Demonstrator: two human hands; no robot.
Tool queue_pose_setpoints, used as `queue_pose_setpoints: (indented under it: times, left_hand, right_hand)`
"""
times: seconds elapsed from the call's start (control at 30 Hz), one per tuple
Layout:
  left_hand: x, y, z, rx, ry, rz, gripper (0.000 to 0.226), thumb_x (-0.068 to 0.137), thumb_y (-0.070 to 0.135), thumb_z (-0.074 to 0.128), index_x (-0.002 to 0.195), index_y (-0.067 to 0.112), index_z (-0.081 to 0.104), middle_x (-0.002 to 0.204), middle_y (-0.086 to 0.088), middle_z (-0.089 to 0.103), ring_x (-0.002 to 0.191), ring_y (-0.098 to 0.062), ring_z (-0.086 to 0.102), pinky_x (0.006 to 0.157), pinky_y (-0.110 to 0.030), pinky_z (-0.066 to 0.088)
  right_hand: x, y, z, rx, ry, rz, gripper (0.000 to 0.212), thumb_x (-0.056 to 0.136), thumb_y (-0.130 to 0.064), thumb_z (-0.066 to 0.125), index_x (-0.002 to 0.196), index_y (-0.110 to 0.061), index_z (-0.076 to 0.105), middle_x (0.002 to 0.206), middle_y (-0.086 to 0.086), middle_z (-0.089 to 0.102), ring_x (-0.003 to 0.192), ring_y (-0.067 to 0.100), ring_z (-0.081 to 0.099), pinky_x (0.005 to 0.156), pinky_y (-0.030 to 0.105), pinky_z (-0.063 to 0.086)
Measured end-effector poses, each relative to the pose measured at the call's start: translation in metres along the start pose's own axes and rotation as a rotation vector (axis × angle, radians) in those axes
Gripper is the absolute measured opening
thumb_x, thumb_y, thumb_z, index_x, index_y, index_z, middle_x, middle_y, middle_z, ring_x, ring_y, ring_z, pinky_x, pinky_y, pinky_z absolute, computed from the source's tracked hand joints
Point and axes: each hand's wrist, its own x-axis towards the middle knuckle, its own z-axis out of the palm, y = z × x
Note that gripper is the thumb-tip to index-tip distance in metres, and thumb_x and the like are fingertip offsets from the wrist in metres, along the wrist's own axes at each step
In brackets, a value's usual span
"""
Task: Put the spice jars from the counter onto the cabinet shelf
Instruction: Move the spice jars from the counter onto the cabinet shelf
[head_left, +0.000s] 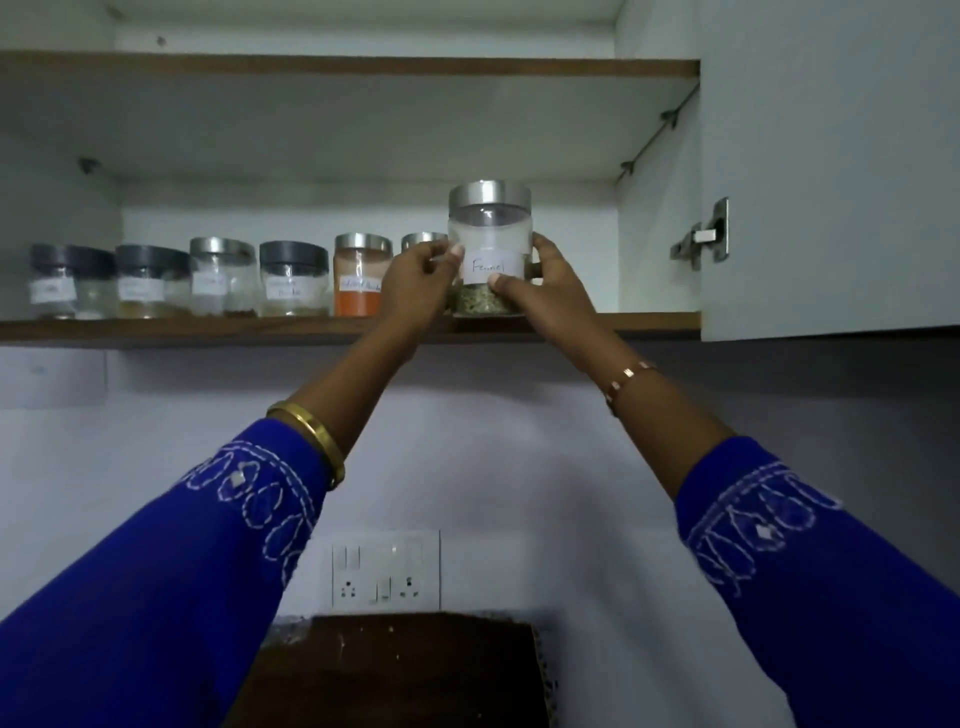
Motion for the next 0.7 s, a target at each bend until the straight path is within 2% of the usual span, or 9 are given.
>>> queue_pose_setpoints:
  times: [0.1, 0.2, 0.27, 0.33, 0.43, 0.5, 0.6, 0.7]
  left_hand:
    - [0.017, -0.011, 0.002, 0.014, -0.006, -0.016, 0.04, 0.094, 0.027, 0.047, 0.127, 0.005, 0.051, 0.119, -0.018, 0.062, 0.107, -0.029, 0.061, 0.093, -0.049, 0.051]
    - [0.024, -0.018, 0.005, 0.044, -0.027, -0.02, 0.042, 0.093, 0.022, 0.051, 0.132, 0.008, 0.047, 0.119, -0.02, 0.061, 0.107, -0.031, 0.061, 0.092, -0.047, 0.052]
    - [0.026, -0.023, 0.009, 0.098, -0.043, -0.005, 0.046, 0.09, 0.018, 0.055, 0.134, 0.01, 0.044, 0.121, -0.019, 0.06, 0.112, -0.029, 0.058, 0.094, -0.044, 0.05]
    - [0.03, -0.029, 0.013, 0.149, -0.04, 0.016, 0.051, 0.088, 0.014, 0.059, 0.136, 0.01, 0.044, 0.124, -0.017, 0.059, 0.117, -0.026, 0.055, 0.098, -0.042, 0.047]
    - [0.044, -0.038, 0.016, 0.242, -0.046, 0.014, 0.053, 0.083, 0.013, 0.065, 0.133, 0.008, 0.047, 0.12, -0.016, 0.063, 0.112, -0.027, 0.059, 0.096, -0.034, 0.047]
    - [0.052, -0.042, 0.019, 0.365, -0.045, -0.016, 0.052, 0.079, 0.015, 0.07, 0.128, 0.008, 0.053, 0.118, -0.014, 0.065, 0.108, -0.025, 0.061, 0.091, -0.029, 0.044]
    - [0.064, -0.045, 0.027, 0.593, -0.101, -0.069, 0.044, 0.079, 0.016, 0.069, 0.121, 0.008, 0.059, 0.122, -0.012, 0.063, 0.115, -0.025, 0.056, 0.094, -0.03, 0.042]
    - [0.075, -0.045, 0.033, 0.651, -0.221, -0.125, 0.006, 0.084, 0.008, 0.06, 0.087, 0.012, 0.063, 0.092, -0.004, 0.061, 0.105, -0.023, 0.053, 0.082, -0.028, 0.044]
  right_hand:
    - [0.019, 0.007, 0.007, -0.063, 0.017, -0.008, 0.052, 0.089, -0.014, 0.057, 0.137, -0.012, 0.036, 0.105, 0.001, 0.052, 0.092, 0.015, 0.054, 0.065, 0.011, 0.044]
    - [0.035, 0.019, 0.013, -0.125, 0.014, 0.013, 0.049, 0.089, -0.017, 0.056, 0.135, -0.011, 0.038, 0.12, 0.009, 0.058, 0.106, 0.025, 0.058, 0.081, 0.025, 0.047]
    - [0.041, 0.029, 0.015, -0.194, -0.011, 0.039, 0.048, 0.09, -0.018, 0.055, 0.134, -0.009, 0.037, 0.125, 0.013, 0.056, 0.111, 0.028, 0.056, 0.086, 0.03, 0.045]
    - [0.048, 0.038, 0.016, -0.28, -0.022, 0.056, 0.046, 0.091, -0.02, 0.053, 0.133, -0.007, 0.039, 0.128, 0.014, 0.055, 0.114, 0.029, 0.054, 0.087, 0.03, 0.043]
    - [0.06, 0.046, 0.015, -0.406, -0.011, 0.086, 0.046, 0.091, -0.024, 0.056, 0.129, -0.003, 0.043, 0.129, 0.016, 0.054, 0.116, 0.03, 0.052, 0.084, 0.027, 0.04]
    - [0.065, 0.05, 0.015, -0.472, 0.039, 0.106, 0.047, 0.089, -0.024, 0.061, 0.126, 0.0, 0.044, 0.128, 0.017, 0.054, 0.116, 0.03, 0.053, 0.081, 0.027, 0.039]
    - [0.073, 0.059, 0.018, -0.586, 0.099, 0.106, 0.046, 0.084, -0.017, 0.067, 0.119, 0.002, 0.045, 0.122, 0.018, 0.057, 0.112, 0.032, 0.055, 0.081, 0.03, 0.042]
    - [0.085, 0.07, 0.022, -0.688, 0.126, 0.086, 0.034, 0.084, -0.005, 0.061, 0.114, 0.003, 0.048, 0.117, 0.021, 0.059, 0.108, 0.034, 0.056, 0.079, 0.031, 0.042]
